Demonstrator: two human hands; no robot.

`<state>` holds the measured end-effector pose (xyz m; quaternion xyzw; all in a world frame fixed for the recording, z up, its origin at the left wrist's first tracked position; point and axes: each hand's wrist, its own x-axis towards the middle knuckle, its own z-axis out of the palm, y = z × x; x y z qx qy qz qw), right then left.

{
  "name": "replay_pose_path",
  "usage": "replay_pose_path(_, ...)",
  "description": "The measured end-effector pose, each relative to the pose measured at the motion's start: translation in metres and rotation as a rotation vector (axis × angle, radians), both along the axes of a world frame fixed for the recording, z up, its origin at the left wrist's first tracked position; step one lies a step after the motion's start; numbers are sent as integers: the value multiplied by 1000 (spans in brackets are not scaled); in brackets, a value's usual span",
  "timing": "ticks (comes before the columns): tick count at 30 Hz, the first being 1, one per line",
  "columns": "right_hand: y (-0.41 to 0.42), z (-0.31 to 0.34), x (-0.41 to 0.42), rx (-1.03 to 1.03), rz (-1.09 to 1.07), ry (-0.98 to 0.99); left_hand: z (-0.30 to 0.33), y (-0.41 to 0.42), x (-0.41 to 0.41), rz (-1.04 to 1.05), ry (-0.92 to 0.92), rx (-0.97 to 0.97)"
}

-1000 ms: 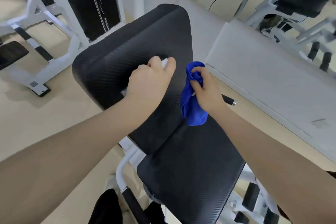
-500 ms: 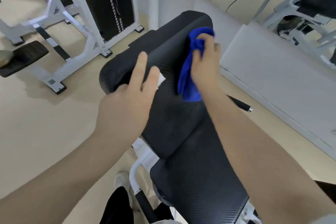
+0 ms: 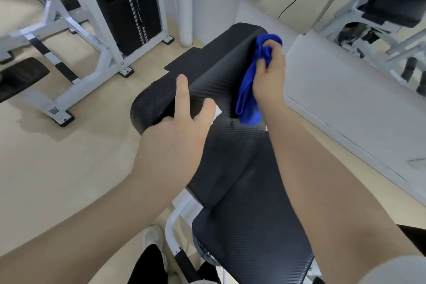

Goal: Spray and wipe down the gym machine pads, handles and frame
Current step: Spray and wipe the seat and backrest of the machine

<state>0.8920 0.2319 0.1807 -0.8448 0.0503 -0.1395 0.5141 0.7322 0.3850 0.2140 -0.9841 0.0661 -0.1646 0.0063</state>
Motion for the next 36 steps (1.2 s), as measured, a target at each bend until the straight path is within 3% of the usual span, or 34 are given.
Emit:
replay_pose_path(3,8,-6,-20,-37,39,-21,1,-2,-1,8,31,13)
replay_pose_path(7,14,-17,-63,-264,365,-192,0,-3,-1,-10,7,-40)
replay_pose_path(14,-9,-9,14,19,-10,-2,-9,-7,-2,38,-8,2)
replay_pose_path(17,-10,-8,-1,-62,35,-4,-9,-6,-3,28,-40,-3)
replay_pose_path(21,1,4,-35,-308,406,-299,-18,-7,-12,25,-61,-161)
replay_pose_path(23,-1,3,-26,-319,392,-310,-29,-10,-19,1,-63,-241)
replay_pose_path(26,-11,-3,-16,-174,165,-153,-43,-11,-29,-6,-139,-348)
replay_pose_path(28,-5,-10,-32,-184,151,-182,-44,-10,-34,12,-217,-460)
replay_pose_path(33,37,-29,-112,-474,717,-512,-38,-2,-37,275,-389,-784)
replay_pose_path(36,36,-19,-96,-423,635,-485,-46,6,-38,341,-365,-1032)
